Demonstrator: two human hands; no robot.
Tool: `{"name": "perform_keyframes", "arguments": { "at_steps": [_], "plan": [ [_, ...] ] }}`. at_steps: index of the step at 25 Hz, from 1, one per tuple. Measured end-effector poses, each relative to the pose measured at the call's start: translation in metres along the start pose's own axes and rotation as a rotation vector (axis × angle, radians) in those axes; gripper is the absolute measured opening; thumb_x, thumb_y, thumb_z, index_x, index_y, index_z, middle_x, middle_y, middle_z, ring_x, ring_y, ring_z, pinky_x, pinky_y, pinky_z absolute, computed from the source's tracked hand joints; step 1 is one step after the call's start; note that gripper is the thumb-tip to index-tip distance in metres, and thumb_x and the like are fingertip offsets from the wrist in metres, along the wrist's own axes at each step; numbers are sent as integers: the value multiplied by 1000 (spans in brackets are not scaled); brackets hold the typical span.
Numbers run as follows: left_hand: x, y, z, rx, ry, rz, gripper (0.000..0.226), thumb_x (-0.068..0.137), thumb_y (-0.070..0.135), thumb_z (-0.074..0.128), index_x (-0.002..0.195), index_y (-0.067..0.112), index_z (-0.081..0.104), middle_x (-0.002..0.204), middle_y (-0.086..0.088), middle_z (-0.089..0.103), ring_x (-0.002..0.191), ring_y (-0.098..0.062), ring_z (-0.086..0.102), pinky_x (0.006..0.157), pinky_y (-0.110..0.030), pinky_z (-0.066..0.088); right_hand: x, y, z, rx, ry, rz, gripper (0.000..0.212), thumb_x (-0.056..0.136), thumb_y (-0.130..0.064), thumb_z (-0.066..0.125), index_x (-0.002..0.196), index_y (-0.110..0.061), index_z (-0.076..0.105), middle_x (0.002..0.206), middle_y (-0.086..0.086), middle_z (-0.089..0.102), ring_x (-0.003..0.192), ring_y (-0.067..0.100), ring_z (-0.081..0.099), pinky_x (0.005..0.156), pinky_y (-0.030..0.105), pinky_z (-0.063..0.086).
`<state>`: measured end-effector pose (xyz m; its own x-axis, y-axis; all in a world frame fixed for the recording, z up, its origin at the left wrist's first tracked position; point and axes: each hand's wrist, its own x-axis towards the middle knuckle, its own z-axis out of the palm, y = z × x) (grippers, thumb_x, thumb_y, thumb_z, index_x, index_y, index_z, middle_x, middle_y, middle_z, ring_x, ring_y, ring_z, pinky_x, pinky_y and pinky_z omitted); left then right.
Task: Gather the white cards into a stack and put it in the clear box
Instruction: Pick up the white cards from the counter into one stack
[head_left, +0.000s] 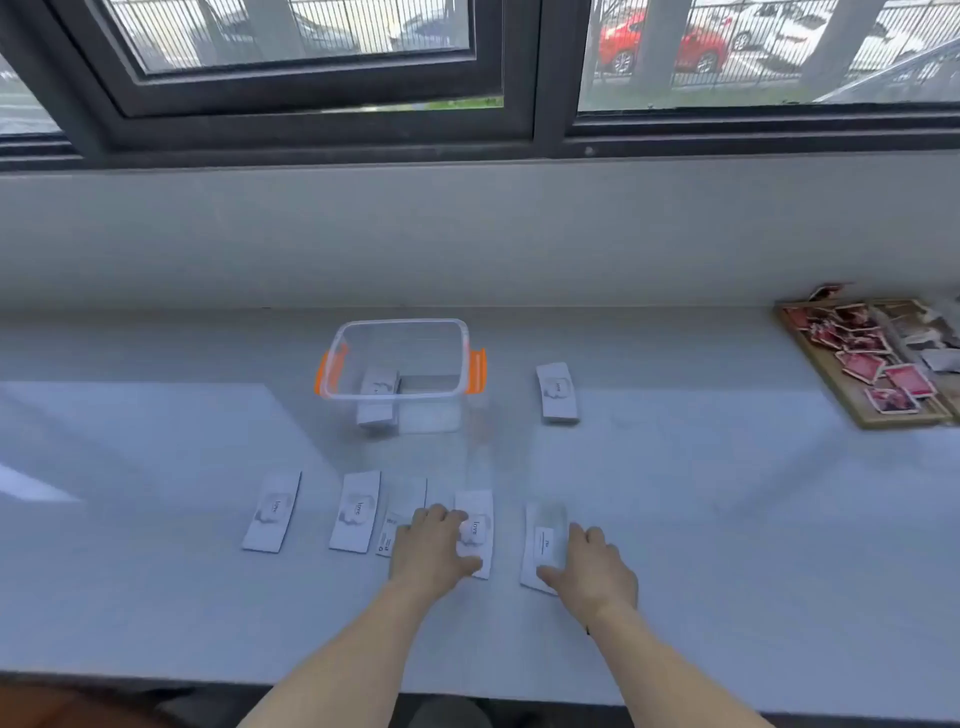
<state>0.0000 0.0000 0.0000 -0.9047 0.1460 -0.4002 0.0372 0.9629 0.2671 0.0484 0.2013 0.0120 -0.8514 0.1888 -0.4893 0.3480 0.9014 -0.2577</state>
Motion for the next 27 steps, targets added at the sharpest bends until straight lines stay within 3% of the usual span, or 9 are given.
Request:
{"name": "perform_keyframes", "arguments": {
  "at_steps": [4,8,13,17,20,24,27],
  "plan": [
    [28,-3,-6,150,-42,130,100,65,50,72,148,27,21,149,0,29,136,-27,25,108,-43,26,17,-21,6,9,-9,132,75,85,-50,61,140,-16,23,134,4,36,113,26,46,67,33,41],
    [49,-6,-2,229,-92,195,107,59,52,74,147,25,19,140,-2,33,125,-29,34,103,-42,30,30,-38,15,71,-24,258,74,83,-36,67,140,-21,21,131,5,31,104,31,48,64,35,43],
    [62,-8,-3,212,-91,219,90,56,52,77,131,24,37,122,-5,40,112,-30,37,94,-39,35,38,-42,17,189,-49,345,79,79,-28,68,141,-31,19,121,3,48,108,29,48,71,34,43],
    [74,-16,-16,107,-24,227,44,80,35,64,118,19,48,118,-4,49,110,-28,42,87,-36,33,47,-43,8,371,-19,300,44,87,-21,57,128,-30,43,105,5,65,94,28,59,72,34,49],
    [84,-36,-31,-201,-24,141,22,87,18,52,108,23,49,110,-1,58,101,-26,52,72,-35,36,53,-49,-6,465,9,231,24,90,-12,53,110,-24,57,107,8,67,83,27,59,73,36,51],
    [100,-52,-55,-529,105,7,12,94,15,41,97,26,42,90,-4,64,80,-28,59,67,-40,48,62,-61,-24,419,43,58,24,83,-8,53,90,-29,61,96,-2,63,80,19,59,71,36,50],
    [103,-49,-60,-576,117,59,8,97,17,41,97,26,40,89,-7,63,78,-30,58,69,-42,49,63,-71,-20,286,104,-64,33,83,-8,54,99,-36,54,90,-9,60,79,13,57,69,37,51]
  ]
}}
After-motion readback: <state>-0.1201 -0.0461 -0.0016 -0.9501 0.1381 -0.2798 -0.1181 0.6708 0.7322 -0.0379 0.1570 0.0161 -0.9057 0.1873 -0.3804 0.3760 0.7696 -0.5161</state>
